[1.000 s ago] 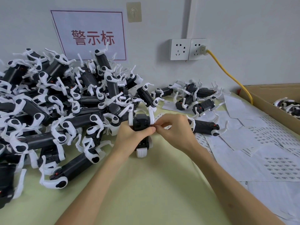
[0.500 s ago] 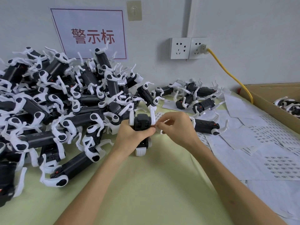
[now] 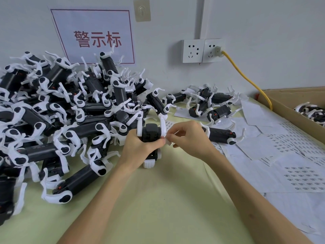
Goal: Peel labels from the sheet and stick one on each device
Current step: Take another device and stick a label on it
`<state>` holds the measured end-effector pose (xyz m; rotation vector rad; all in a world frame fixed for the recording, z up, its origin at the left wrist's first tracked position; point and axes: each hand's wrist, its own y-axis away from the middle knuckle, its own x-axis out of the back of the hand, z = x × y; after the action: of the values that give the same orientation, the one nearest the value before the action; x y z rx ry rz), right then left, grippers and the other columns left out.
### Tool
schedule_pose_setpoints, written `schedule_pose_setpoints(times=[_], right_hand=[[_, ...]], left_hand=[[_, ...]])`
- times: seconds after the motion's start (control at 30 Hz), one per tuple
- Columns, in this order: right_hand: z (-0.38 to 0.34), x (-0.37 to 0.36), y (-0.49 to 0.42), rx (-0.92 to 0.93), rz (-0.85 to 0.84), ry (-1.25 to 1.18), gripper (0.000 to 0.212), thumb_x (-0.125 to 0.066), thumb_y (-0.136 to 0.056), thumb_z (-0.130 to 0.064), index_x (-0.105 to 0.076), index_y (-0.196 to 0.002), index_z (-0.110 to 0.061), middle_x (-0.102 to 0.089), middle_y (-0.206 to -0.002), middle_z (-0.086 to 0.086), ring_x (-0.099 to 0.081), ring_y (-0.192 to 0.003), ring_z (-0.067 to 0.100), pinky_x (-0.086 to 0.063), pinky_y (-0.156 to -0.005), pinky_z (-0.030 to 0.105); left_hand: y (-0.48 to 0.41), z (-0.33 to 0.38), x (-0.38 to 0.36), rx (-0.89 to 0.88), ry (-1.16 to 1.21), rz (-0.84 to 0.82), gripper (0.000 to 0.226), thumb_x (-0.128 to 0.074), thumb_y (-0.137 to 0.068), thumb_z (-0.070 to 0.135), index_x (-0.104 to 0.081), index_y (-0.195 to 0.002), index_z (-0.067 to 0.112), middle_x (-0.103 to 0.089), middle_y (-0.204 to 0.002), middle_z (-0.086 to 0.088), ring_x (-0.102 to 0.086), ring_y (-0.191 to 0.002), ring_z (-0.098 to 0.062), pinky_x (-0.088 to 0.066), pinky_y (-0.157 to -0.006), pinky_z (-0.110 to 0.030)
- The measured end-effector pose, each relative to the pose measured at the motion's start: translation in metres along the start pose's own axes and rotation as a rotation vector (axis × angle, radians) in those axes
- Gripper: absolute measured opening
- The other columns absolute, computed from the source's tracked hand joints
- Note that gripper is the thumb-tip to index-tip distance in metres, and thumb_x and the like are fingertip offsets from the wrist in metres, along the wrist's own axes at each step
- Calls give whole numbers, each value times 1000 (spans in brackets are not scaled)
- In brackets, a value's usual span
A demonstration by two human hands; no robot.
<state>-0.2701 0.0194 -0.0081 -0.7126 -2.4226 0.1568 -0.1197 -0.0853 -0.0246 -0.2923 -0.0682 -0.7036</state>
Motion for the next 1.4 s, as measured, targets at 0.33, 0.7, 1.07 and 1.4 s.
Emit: schedule_pose_setpoints(times=[0.33,0.7,1.07,1.4], right_hand=[[3,2,-3,-8,166,-39,16,-66,-90,-7,-74,-79,-14,-74,-72,-2,-70,-72,17,-56,-72,35],[0,3,-2,136,193,-264,31,-61,-94,4,-73,-96,-25,-77,-80,0,-75,-80,15,-59,-81,28],[0,1,0,165,103,-236,41,-58,-84,3,-71,-114,-21,-70,-82,-10,-69,-83,12,-52,-76,22],[5,-4,-3,193,123,-199,30,-71,-89,-1,-72,-110,-22,-70,-80,-8,-69,-79,11,-53,-74,20]], left_hand=[[-1,-2,1,-1,11,24,33,-83,-57,40,-75,-75,14,-70,-73,-21,-68,-61,-22,-57,-61,-30],[-5,13,21,74,346,-66,57,-81,-66,37,-73,-109,0,-75,-100,-21,-65,-71,-34,-57,-67,-37],[-1,14,14,109,306,-92,29,-86,-59,37,-78,-80,20,-68,-69,-9,-70,-65,-24,-57,-57,-33],[0,15,11,100,316,-137,37,-84,-61,37,-82,-94,18,-74,-77,0,-70,-68,-19,-57,-57,-31]])
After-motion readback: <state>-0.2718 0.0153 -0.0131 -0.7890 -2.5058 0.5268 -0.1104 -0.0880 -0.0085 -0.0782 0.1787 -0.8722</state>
